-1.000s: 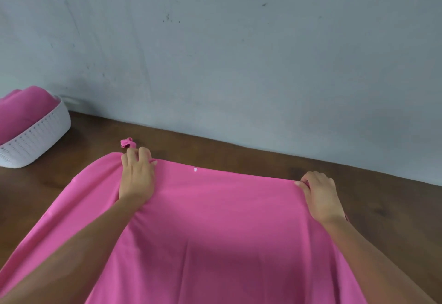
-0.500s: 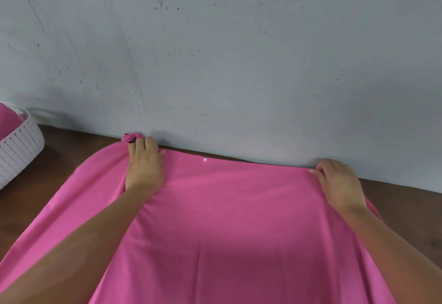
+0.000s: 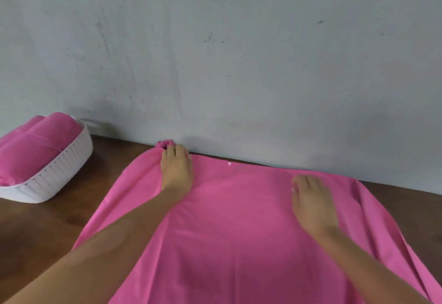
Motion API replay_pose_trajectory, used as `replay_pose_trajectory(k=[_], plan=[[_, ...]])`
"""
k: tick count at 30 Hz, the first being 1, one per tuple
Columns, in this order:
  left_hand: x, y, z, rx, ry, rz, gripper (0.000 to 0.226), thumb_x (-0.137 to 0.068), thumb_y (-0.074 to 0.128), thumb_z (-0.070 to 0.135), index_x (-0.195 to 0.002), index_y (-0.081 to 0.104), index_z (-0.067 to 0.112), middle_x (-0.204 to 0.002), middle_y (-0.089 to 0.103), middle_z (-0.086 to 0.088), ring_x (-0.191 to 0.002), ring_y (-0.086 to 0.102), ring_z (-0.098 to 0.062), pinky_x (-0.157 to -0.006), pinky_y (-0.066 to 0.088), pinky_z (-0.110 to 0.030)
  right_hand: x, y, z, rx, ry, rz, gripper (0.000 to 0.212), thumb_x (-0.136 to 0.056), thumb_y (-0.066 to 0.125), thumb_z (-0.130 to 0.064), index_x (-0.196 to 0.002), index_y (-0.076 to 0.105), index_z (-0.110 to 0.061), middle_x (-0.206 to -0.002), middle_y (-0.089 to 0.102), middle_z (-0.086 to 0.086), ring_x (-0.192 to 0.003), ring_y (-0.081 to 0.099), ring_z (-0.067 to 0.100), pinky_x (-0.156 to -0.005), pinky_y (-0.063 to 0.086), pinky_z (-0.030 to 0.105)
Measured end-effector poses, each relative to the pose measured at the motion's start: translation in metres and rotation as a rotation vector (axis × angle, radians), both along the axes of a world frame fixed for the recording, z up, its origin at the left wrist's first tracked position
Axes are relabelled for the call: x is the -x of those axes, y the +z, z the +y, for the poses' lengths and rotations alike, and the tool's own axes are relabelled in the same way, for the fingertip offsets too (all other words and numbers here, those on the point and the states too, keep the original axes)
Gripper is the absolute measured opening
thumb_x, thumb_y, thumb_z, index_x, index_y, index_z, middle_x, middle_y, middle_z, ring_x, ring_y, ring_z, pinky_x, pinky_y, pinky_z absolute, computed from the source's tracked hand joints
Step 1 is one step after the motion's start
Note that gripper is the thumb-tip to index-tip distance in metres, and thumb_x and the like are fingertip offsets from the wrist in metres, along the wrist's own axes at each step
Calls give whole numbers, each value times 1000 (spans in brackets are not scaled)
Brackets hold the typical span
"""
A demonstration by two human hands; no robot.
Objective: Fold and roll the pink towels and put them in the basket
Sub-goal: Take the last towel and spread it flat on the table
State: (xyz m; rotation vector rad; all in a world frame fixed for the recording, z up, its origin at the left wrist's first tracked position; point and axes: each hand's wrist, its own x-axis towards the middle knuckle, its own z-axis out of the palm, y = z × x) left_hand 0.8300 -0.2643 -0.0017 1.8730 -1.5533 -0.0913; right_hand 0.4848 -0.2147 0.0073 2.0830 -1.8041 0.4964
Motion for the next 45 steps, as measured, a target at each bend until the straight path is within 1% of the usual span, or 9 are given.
replay_pose_trajectory(k=[5,11,17,23,28,31,34,37,45], plan=[[-36,1,30,-52,180,-60,50,-88,64,18,-129,49,-6,-129,52,-26,-120,47,-43,-108,34,-51,-41,-11,53,-200,-59,-122,38,-87,72,-23,-122,64,-10,-117,64,12,-105,59,35,-88,53,49],[-85,3,34,-409,-23,-95,53,-104,37,44,-144,46,9,-159,27,-23,-147,22,-41,-123,16,-48,-60,-30,78,-420,-149,-215,56,-104,38,-43,-154,37,-17,-161,31,9,-150,21,30,-124,17,43],[-88,12,46,-315,-70,-187,45,-103,44,38,-142,50,17,-139,49,-13,-133,36,-39,-111,29,-49,-63,-32,85,-363,-181,-202,56,-104,32,-45,-154,36,-21,-162,29,4,-152,18,26,-125,16,43],[-99,30,23,-426,242,261,37,-95,62,28,-123,51,7,-125,57,-18,-121,48,-40,-98,40,-46,-64,-30,87,-366,-202,-200,56,-103,32,-46,-154,36,-22,-162,30,2,-152,19,24,-124,16,42],[-108,37,16,-398,90,85,18,-86,59,9,-99,68,17,-113,62,-10,-113,52,-36,-89,38,-41,-65,-28,87,-370,-209,-226,55,-103,34,-46,-153,37,-24,-161,31,1,-151,20,23,-124,17,41],[-105,31,30,-312,-85,-14,6,-87,66,24,-93,65,24,-112,53,-5,-111,47,-30,-91,38,-42,-65,-27,88,-374,-211,-236,55,-103,35,-46,-153,37,-24,-162,30,0,-151,20,23,-124,16,41],[-105,22,36,-299,-218,28,21,-93,60,45,-79,56,29,-95,56,-3,-97,54,-28,-89,43,-41,-66,-25,88,-374,-215,-237,55,-103,34,-47,-154,36,-25,-162,29,-1,-151,19,22,-124,16,40],[-103,25,36,-259,-274,99,31,-100,54,34,-72,55,19,-70,54,1,-76,55,-29,-69,36,-34,-66,-24,88,-382,-215,-237,56,-103,32,-48,-154,35,-26,-163,27,-2,-152,18,21,-124,15,40],[-110,32,31,-242,-316,-60,20,-92,59,10,-77,71,5,-86,65,-13,-84,59,-31,-77,47,-37,-66,-25,89,-373,-210,-242,57,-102,33,-49,-154,36,-26,-162,29,-2,-151,18,21,-125,16,40]])
